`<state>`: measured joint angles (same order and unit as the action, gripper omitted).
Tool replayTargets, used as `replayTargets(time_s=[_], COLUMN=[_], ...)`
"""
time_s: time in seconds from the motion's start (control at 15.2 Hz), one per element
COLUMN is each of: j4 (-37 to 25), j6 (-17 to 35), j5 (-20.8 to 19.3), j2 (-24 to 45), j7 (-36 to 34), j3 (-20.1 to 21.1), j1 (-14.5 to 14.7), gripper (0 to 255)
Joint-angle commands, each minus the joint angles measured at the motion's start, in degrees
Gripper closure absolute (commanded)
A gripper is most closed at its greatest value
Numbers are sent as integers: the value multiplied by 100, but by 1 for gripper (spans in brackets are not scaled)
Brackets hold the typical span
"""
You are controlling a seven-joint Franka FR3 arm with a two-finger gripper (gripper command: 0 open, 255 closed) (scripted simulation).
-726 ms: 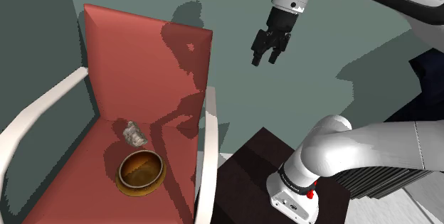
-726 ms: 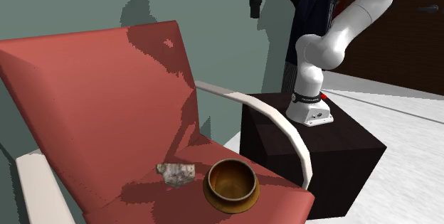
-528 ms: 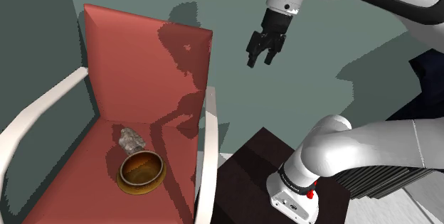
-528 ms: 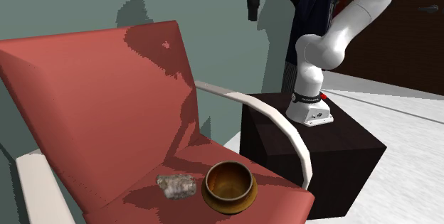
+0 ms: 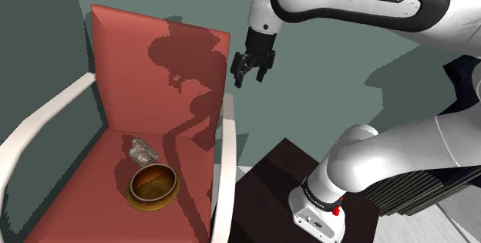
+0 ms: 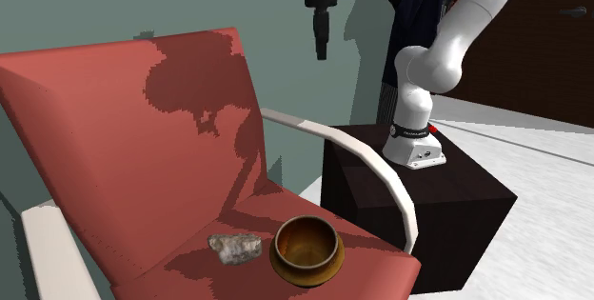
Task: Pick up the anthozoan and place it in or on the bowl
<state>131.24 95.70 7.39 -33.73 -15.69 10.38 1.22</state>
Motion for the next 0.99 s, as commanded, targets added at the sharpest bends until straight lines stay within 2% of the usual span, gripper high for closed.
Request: replayTargets(time_s=[0.0,0.46,0.92], j4=[-25,-397,-1135], j6=[306,1168,1745], j5=[-19,-309,-1049], j2=[338,1667,3240], j7=[-157,-850,-1730], j3=[195,866,1367], j1=[19,61,155], gripper=[0,0,0])
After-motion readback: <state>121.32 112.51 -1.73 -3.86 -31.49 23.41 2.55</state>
